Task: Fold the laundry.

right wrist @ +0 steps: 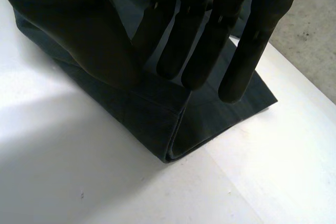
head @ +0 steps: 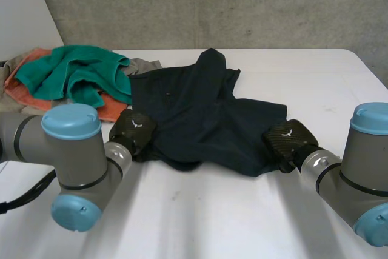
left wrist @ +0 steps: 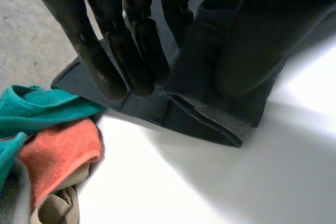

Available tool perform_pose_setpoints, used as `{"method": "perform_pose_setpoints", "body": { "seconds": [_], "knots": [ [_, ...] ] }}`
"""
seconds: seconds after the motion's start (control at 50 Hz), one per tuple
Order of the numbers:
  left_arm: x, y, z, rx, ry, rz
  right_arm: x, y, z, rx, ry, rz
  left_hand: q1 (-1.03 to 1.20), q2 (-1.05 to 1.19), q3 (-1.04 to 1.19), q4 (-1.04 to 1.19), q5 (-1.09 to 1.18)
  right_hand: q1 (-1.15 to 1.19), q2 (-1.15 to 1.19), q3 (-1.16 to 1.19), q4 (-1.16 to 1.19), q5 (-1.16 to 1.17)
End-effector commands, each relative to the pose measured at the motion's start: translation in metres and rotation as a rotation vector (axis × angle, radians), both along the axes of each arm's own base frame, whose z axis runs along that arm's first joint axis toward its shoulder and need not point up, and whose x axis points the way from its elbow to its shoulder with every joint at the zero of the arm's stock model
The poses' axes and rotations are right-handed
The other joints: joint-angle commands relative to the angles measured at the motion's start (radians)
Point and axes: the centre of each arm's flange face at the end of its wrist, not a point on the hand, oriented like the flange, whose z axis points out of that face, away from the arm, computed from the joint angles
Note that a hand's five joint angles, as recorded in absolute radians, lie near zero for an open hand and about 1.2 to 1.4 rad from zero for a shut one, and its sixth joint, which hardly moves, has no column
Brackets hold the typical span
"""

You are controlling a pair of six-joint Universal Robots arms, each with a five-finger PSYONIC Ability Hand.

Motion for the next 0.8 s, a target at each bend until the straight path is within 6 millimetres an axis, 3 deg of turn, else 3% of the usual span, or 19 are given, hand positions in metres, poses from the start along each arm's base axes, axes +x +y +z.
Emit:
{"method": "perform_pose_setpoints", "body": {
  "seconds": [0.02, 0.04, 0.1, 0.16, 0.18, 0.24, 0.26, 0.34, 0.4, 0.44, 0.52, 0.6, 0.62, 0.68, 0.7, 0.74, 0.76, 0.78, 0.8],
  "knots": [
    [-0.002, -0.026, 0.014, -0.079, 0.020, 0.058, 0.001, 0.001, 0.012, -0.020, -0.030, -0.004, 0.313, 0.336, 0.352, 0.349, 0.362, 0.251, 0.216, 0.211, 0.201, 0.223],
    [-0.002, -0.030, 0.017, -0.097, 0.020, 0.069, 0.001, 0.001, 0.015, -0.024, -0.038, -0.005, 0.313, 0.336, 0.352, 0.349, 0.362, 0.061, 0.027, 0.022, 0.012, 0.033],
    [0.002, -0.052, 0.039, -0.194, 0.038, 0.110, 0.002, 0.001, 0.027, -0.036, -0.076, -0.006, 0.313, 0.336, 0.352, 0.349, 0.362, -0.971, -1.005, -1.011, -1.020, -0.999],
    [0.006, -0.070, 0.066, -0.302, 0.078, 0.139, 0.001, -0.003, 0.036, -0.042, -0.112, -0.015, 0.313, 0.336, 0.352, 0.349, 0.362, -0.971, -1.005, -1.011, -1.020, -0.999],
    [0.008, -0.080, 0.092, -0.397, 0.123, 0.149, 0.000, -0.005, 0.040, -0.039, -0.138, -0.019, 0.313, 0.336, 0.352, 0.349, 0.362, -0.971, -1.005, -1.011, -1.020, -0.999],
    [0.009, -0.091, 0.137, -0.552, 0.211, 0.144, -0.002, -0.009, 0.045, -0.032, -0.179, -0.030, 0.313, 0.336, 0.352, 0.349, 0.362, -0.971, -1.005, -1.011, -1.020, -0.999],
    [0.009, -0.094, 0.169, -0.658, 0.270, 0.131, -0.003, -0.012, 0.048, -0.031, -0.205, -0.035, 0.313, 0.336, 0.352, 0.349, 0.362, -0.971, -1.005, -1.011, -1.020, -0.999],
    [0.004, -0.091, 0.241, -0.870, 0.446, 0.064, -0.008, -0.016, 0.053, -0.023, -0.249, -0.051, 0.313, 0.336, 0.352, 0.349, 0.362, -0.971, -1.005, -1.011, -1.020, -0.999],
    [-0.008, -0.080, 0.277, -0.907, 0.616, -0.046, -0.010, -0.019, 0.052, -0.019, -0.253, -0.060, 0.313, 0.336, 0.352, 0.349, 0.362, -0.971, -1.005, -1.011, -1.020, -0.999],
    [-0.017, -0.075, 0.285, -0.877, 0.695, -0.115, -0.010, -0.019, 0.050, -0.014, -0.249, -0.062, 0.313, 0.336, 0.352, 0.349, 0.362, -0.971, -1.005, -1.011, -1.020, -0.999],
    [-0.050, -0.060, 0.267, -0.661, 0.806, -0.283, -0.012, -0.021, 0.046, -0.013, -0.232, -0.065, 0.313, 0.336, 0.352, 0.349, 0.362, -0.971, -1.005, -1.011, -1.020, -0.999],
    [-0.085, -0.044, 0.206, -0.342, 0.790, -0.396, -0.014, -0.024, 0.044, -0.017, -0.214, -0.066, 0.313, 0.336, 0.352, 0.349, 0.362, -0.971, -1.005, -1.011, -1.020, -0.999],
    [-0.094, -0.037, 0.179, -0.230, 0.755, -0.423, -0.015, -0.025, 0.042, -0.019, -0.207, -0.065, 0.313, 0.336, 0.352, 0.349, 0.362, -0.971, -1.005, -1.011, -1.020, -0.999],
    [-0.104, -0.025, 0.135, -0.089, 0.682, -0.454, -0.017, -0.027, 0.041, -0.025, -0.196, -0.064, 0.313, 0.336, 0.352, 0.349, 0.362, -0.971, -1.005, -1.011, -1.020, -0.999],
    [-0.107, -0.018, 0.110, -0.022, 0.634, -0.472, -0.017, -0.028, 0.040, -0.024, -0.191, -0.065, 0.313, 0.336, 0.352, 0.349, 0.362, -0.971, -1.005, -1.011, -1.020, -0.999],
    [-0.109, -0.011, 0.091, 0.012, 0.586, -0.495, -0.017, -0.029, 0.040, -0.024, -0.189, -0.062, 0.313, 0.336, 0.352, 0.349, 0.362, -0.971, -1.005, -1.011, -1.020, -0.999],
    [-0.110, -0.008, 0.084, 0.019, 0.565, -0.507, -0.017, -0.029, 0.040, -0.025, -0.189, -0.062, 0.259, 0.281, 0.298, 0.294, 0.307, -0.971, -1.005, -1.011, -1.020, -0.999],
    [-0.110, -0.001, 0.074, 0.019, 0.520, -0.528, -0.016, -0.028, 0.039, -0.025, -0.188, -0.060, 0.008, 0.030, 0.047, 0.044, 0.056, -0.971, -1.005, -1.011, -1.020, -0.999],
    [-0.110, 0.001, 0.070, 0.016, 0.503, -0.533, -0.016, -0.028, 0.039, -0.025, -0.186, -0.060, -0.085, -0.062, -0.046, -0.049, -0.036, -0.971, -1.005, -1.011, -1.020, -0.999]
  ]
}}
